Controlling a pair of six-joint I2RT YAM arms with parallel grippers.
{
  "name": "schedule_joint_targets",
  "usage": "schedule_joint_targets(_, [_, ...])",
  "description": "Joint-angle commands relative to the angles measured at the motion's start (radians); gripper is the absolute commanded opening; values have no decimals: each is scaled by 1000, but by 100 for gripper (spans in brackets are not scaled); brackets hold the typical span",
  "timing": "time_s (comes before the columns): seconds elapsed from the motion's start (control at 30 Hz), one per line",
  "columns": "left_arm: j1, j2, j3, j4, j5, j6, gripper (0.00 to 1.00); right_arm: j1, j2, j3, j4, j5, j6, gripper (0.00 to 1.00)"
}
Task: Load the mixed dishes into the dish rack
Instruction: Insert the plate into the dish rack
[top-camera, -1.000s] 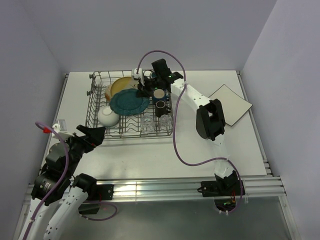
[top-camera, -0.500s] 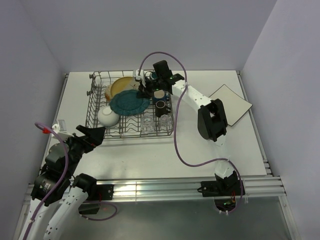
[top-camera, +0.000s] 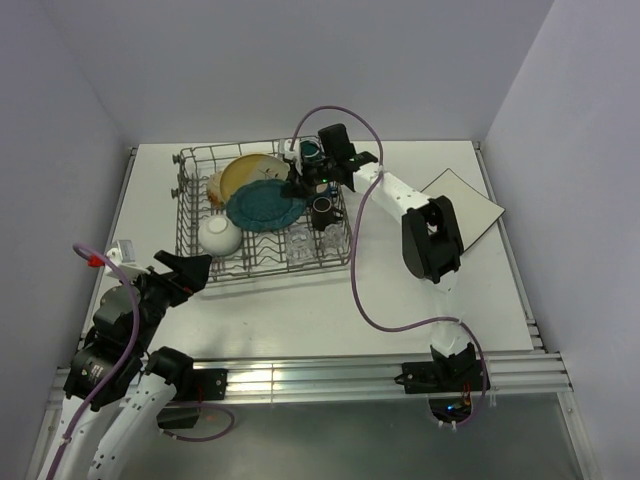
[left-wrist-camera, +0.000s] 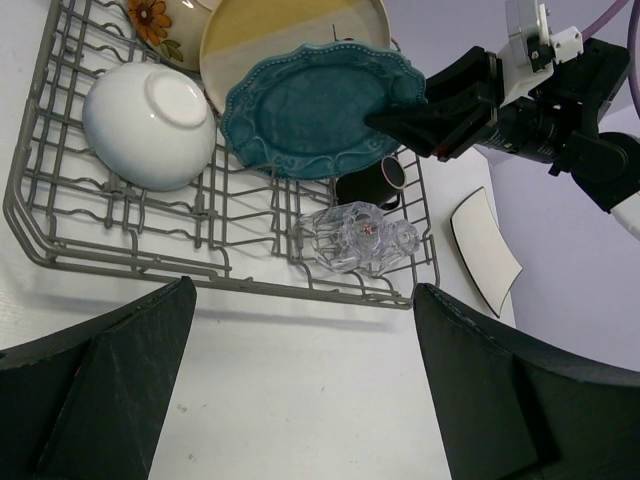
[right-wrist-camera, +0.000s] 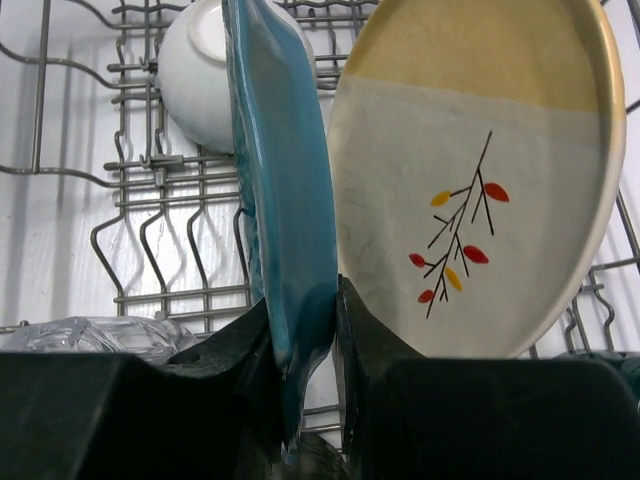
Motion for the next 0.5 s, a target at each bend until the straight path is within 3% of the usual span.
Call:
schedule_joint_targets(0.0, [0,1,5,22,0,-16,98,-7,-41,-38,-59,-72,74,24])
schedule_joint_targets(0.47, [0,13,9,25,2,-10,98,-15,-9,-21,-39,-96,106,33])
